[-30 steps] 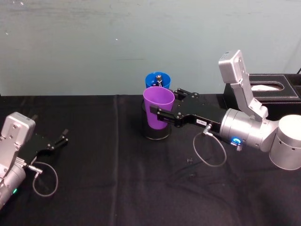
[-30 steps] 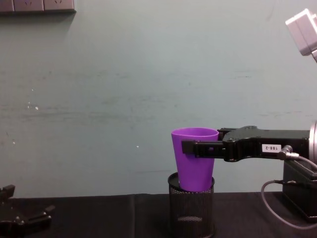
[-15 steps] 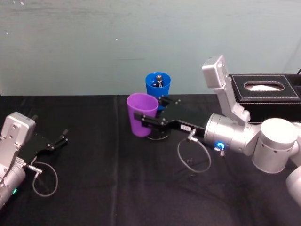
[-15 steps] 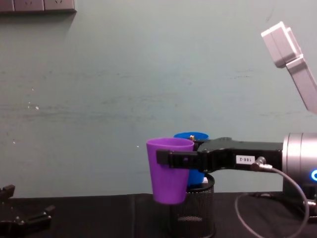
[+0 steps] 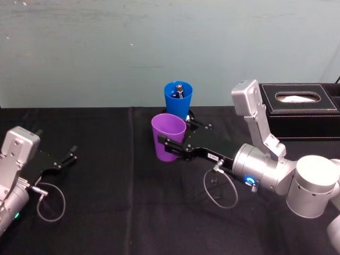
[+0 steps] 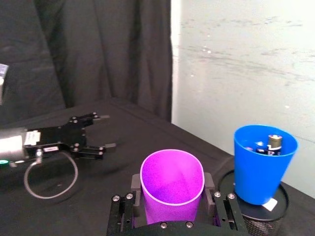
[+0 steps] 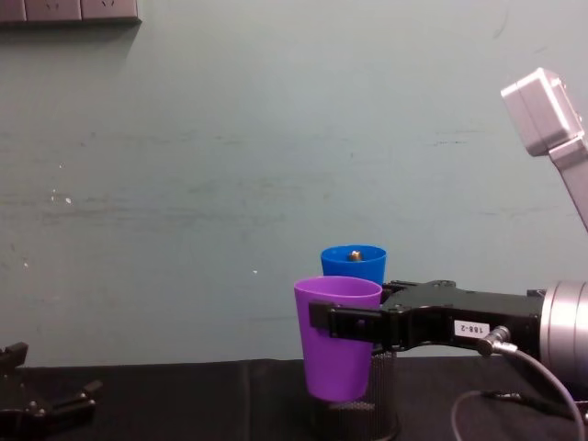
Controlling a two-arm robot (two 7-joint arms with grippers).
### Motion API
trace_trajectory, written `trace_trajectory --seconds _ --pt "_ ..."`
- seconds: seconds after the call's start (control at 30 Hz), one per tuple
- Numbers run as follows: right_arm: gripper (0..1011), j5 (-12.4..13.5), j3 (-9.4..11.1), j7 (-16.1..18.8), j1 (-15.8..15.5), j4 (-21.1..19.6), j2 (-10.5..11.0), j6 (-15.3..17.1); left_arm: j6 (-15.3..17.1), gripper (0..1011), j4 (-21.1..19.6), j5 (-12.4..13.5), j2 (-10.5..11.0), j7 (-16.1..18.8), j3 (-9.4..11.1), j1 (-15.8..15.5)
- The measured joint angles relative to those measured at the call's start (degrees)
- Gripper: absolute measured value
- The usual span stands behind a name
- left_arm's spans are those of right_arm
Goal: Pick up one cup with a gripper and tap it against the other cup.
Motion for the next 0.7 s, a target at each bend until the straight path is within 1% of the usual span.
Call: trace_trajectory --seconds 0.17,0.4,0.7 --pt "723 -1.46 0.74 -1.82 -0.52 0.16 -0.81 -0.48 0.00 1000 0.00 0.00 0.00 0.00 0.00 0.00" --pt "723 -3.76 2.43 -4.97 -0.36 1.10 -2.32 -0.99 0.00 1000 0.00 0.00 0.00 0.00 0.00 0.00" --pt "723 -5.51 3.38 -5.67 1.64 3.95 -4.39 -0.52 0.00 1000 0.00 0.00 0.00 0.00 0.00 0.00"
